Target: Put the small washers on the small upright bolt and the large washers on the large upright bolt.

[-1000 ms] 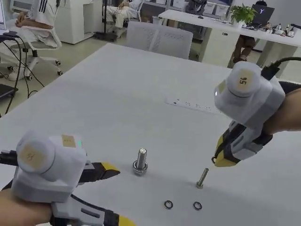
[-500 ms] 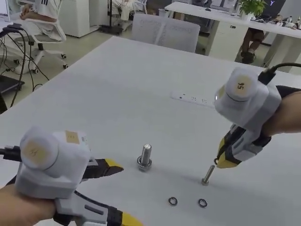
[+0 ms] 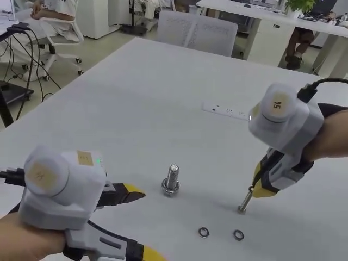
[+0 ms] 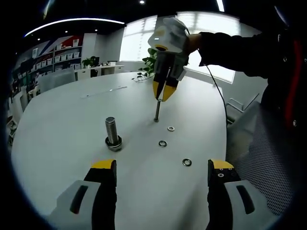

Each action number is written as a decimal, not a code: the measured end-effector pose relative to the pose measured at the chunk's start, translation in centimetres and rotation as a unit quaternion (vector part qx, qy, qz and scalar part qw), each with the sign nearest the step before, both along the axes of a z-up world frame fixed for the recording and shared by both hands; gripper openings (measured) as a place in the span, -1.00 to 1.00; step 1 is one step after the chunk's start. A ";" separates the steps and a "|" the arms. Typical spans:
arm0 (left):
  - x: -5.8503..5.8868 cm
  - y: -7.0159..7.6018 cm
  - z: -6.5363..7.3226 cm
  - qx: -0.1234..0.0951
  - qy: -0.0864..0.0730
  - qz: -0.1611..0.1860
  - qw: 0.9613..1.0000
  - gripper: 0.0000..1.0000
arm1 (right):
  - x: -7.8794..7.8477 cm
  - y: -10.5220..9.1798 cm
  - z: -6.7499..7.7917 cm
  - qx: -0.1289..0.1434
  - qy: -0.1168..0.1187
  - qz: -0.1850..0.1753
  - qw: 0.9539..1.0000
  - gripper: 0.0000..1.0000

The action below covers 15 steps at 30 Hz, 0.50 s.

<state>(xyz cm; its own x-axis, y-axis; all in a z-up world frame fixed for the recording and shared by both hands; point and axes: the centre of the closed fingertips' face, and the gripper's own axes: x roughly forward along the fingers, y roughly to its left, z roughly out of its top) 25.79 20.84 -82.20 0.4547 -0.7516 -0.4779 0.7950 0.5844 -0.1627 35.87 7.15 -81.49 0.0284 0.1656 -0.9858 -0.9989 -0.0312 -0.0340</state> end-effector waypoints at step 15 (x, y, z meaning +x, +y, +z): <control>-0.1 0.1 -0.1 0.001 0.001 0.001 1.000 0.55 | 0.1 0.0 -0.6 -0.003 0.005 -0.002 1.000 -0.74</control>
